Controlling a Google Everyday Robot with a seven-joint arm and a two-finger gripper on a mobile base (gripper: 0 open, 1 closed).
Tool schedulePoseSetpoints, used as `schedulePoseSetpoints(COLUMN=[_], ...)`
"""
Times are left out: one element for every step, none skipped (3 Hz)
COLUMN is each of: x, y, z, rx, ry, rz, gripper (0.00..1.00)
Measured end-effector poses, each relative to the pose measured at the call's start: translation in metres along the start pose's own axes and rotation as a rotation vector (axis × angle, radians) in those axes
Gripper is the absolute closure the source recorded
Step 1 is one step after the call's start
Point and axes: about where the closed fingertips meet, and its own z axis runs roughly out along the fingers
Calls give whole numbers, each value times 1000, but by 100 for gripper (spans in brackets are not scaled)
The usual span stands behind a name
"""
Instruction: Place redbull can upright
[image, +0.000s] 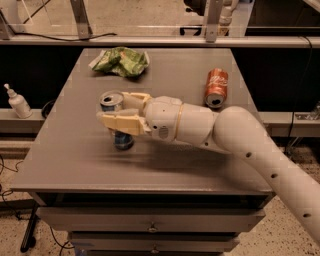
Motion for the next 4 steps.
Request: schedulePoseSetpoints(x=[1,2,15,45], y=[-4,-6,-2,14], z=[-6,-10,-17,-36], rx=[-1,-5,-11,-37], ry=[-5,-8,-41,-94], rz=[-4,-7,-31,-76], gripper=[0,0,0,0])
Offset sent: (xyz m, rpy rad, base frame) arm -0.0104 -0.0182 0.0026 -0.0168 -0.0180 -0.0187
